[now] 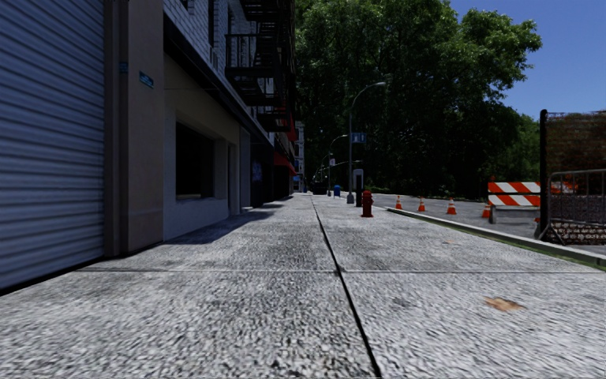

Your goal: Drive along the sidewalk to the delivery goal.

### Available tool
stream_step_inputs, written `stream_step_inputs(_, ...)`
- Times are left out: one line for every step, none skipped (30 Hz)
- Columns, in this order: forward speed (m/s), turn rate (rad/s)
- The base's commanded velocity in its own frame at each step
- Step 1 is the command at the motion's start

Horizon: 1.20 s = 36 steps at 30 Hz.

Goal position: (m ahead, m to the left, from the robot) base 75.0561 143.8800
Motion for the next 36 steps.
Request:
stream_step_inputs(2.0, 0.0)
stream_step_inputs(2.0, 0.0)
stream_step_inputs(2.0, 0.0)
stream_step_inputs(2.0, 0.0)
stream_step_inputs(2.0, 0.0)
stream_step_inputs(2.0, 0.0)
stream_step_inputs(2.0, 0.0)
stream_step_inputs(2.0, 0.0)
stream_step_inputs(2.0, 0.0)
stream_step_inputs(2.0, 0.0)
stream_step_inputs(2.0, 0.0)
stream_step_inputs(2.0, 0.0)
stream_step_inputs(2.0, 0.0)
stream_step_inputs(2.0, 0.0)
stream_step_inputs(2.0, 0.0)
stream_step_inputs(2.0, 0.0)
stream_step_inputs(2.0, 0.0)
stream_step_inputs(2.0, 0.0)
stream_step_inputs(2.0, 0.0)
stream_step_inputs(2.0, 0.0)
stream_step_inputs(2.0, 0.0)
stream_step_inputs(2.0, 0.0)
stream_step_inputs(2.0, 0.0)
stream_step_inputs(2.0, 0.0)
stream_step_inputs(2.0, 0.0)
stream_step_inputs(2.0, 0.0)
stream_step_inputs(2.0, 0.0)
stream_step_inputs(2.0, 0.0)
stream_step_inputs(2.0, 0.0)
stream_step_inputs(2.0, 0.0)
stream_step_inputs(2.0, 0.0)
stream_step_inputs(2.0, 0.0)
stream_step_inputs(2.0, 0.0)
stream_step_inputs(2.0, 0.0)
stream_step_inputs(2.0, 0.0)
stream_step_inputs(2.0, 0.0)
